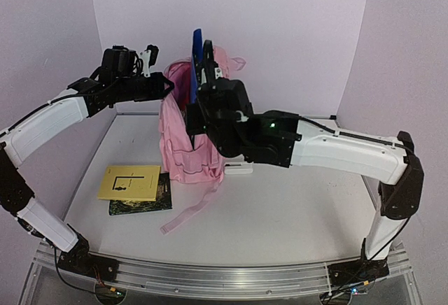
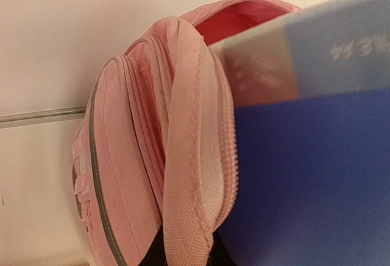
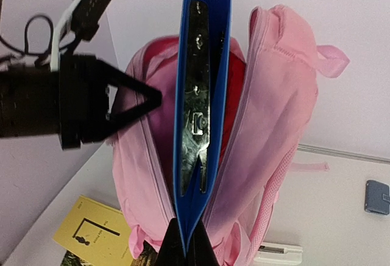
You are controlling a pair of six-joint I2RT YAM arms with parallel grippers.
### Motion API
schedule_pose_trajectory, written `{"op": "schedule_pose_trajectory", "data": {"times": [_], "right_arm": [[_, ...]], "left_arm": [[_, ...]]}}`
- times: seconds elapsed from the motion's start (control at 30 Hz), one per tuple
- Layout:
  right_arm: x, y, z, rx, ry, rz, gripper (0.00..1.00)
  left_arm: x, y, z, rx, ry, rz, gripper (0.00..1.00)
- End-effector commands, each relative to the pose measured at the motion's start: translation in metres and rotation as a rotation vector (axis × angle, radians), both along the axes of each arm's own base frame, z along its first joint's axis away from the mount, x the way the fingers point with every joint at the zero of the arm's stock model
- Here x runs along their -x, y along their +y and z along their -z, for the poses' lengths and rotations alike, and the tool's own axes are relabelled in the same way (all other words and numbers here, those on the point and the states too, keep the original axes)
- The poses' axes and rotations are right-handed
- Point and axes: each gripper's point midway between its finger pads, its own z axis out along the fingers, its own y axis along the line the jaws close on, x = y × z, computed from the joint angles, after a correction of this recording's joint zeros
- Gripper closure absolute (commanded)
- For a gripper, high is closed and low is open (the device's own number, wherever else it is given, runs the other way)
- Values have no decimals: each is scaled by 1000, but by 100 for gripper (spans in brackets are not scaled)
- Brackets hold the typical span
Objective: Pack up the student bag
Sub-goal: Place the files in the student bag.
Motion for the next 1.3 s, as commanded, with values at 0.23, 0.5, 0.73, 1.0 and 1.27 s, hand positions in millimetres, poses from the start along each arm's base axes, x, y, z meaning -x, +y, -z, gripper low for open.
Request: {"op": "schedule_pose_trajectory", "data": {"times": [0.23, 0.5, 0.73, 1.0, 1.27], "right_arm": [[-9, -1, -18, -13, 102, 106, 100], [-35, 9, 33, 124, 191, 123, 100], [-82, 6, 92, 113, 356, 86, 100], [-116, 9, 69, 29, 248, 124, 93], [-131, 18, 37, -20, 157, 71, 68]], "left_arm": [[12, -5, -5, -36, -2, 67, 98], [18, -13, -3, -28, 5, 126, 98], [20, -18, -2, -11, 6, 153, 93], [28, -22, -4, 1, -1, 195, 86], [35, -19, -2, 15, 8, 201, 79]]}}
